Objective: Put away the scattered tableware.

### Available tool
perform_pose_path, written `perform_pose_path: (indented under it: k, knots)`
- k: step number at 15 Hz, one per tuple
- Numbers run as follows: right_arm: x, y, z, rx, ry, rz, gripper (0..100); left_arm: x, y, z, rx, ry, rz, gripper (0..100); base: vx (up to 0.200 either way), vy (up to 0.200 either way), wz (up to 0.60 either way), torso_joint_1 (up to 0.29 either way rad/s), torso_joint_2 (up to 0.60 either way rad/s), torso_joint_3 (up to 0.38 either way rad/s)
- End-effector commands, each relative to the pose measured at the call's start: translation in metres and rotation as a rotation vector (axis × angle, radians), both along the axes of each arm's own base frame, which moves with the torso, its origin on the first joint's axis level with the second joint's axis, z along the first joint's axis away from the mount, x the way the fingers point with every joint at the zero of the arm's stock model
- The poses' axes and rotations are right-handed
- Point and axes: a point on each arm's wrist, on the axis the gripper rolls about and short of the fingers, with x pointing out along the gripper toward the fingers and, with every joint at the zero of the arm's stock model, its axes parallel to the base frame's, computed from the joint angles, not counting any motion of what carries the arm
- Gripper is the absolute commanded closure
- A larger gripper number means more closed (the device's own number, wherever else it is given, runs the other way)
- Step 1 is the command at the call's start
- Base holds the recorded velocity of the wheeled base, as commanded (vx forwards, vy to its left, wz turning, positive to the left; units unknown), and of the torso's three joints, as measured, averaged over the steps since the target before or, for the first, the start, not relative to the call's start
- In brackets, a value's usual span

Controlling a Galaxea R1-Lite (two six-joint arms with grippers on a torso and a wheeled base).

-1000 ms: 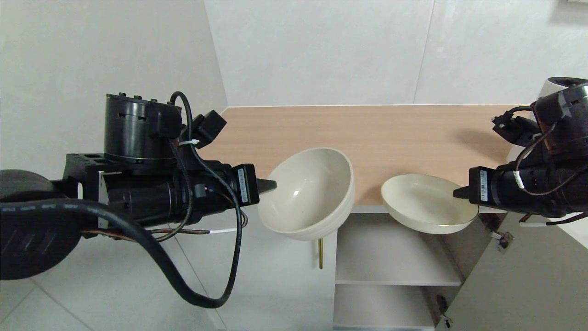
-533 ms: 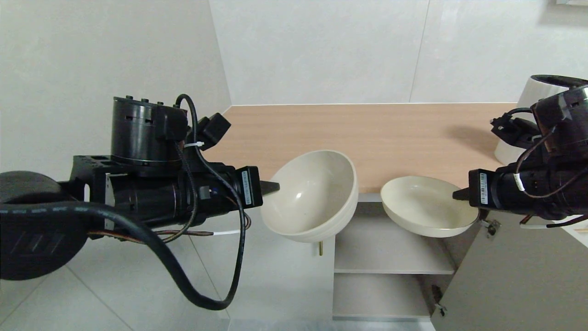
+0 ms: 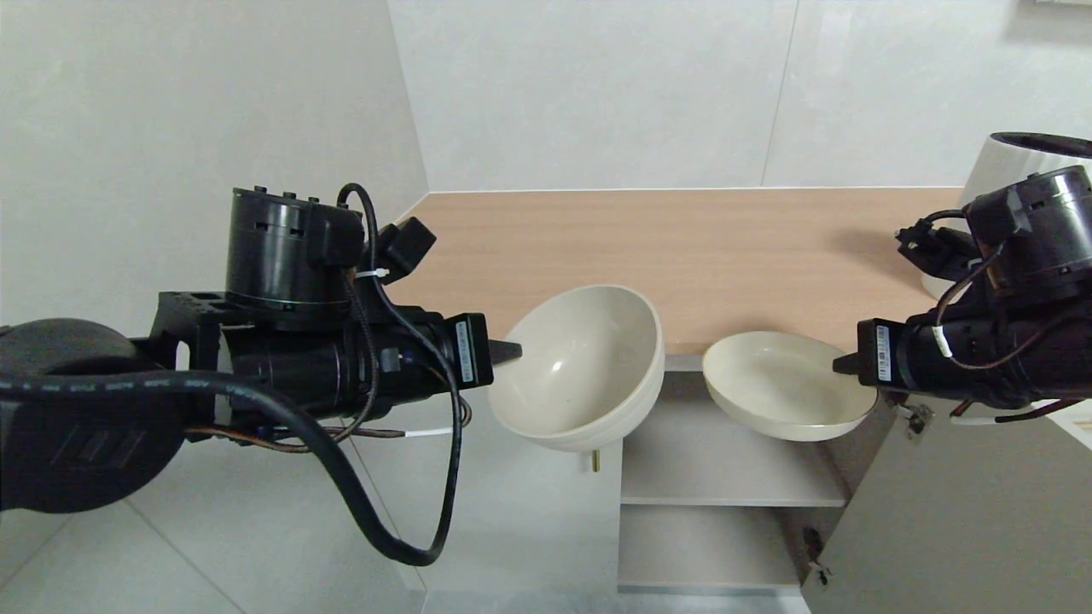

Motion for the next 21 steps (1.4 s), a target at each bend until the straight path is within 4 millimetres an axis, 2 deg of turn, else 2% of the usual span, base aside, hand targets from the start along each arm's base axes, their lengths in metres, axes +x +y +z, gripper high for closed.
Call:
perform_pose_path:
  k: [1,12,19,21]
  knots:
    - [0.002,0.001,-0.004,-0.006,0.013,0.002,100,0.001,0.0,-0.001,0.002,0.003,0.0,100,0.0,0.0,0.0,-0.144,0.35,0.207]
    - [0.006,0.003,-0.013,-0.039,0.041,0.018,100,0.003,-0.001,-0.004,0.014,0.006,-0.002,100,0.0,0.0,0.0,-0.171,0.45,0.273]
    - [0.011,0.005,-0.021,-0.047,0.065,0.021,100,0.006,0.0,-0.005,0.016,0.007,0.005,100,0.0,0.0,0.0,-0.024,0.08,0.055]
    - [0.023,0.016,-0.037,-0.061,0.096,0.039,100,0.007,0.0,-0.008,0.021,0.016,0.005,100,0.0,0.0,0.0,0.0,0.0,0.0]
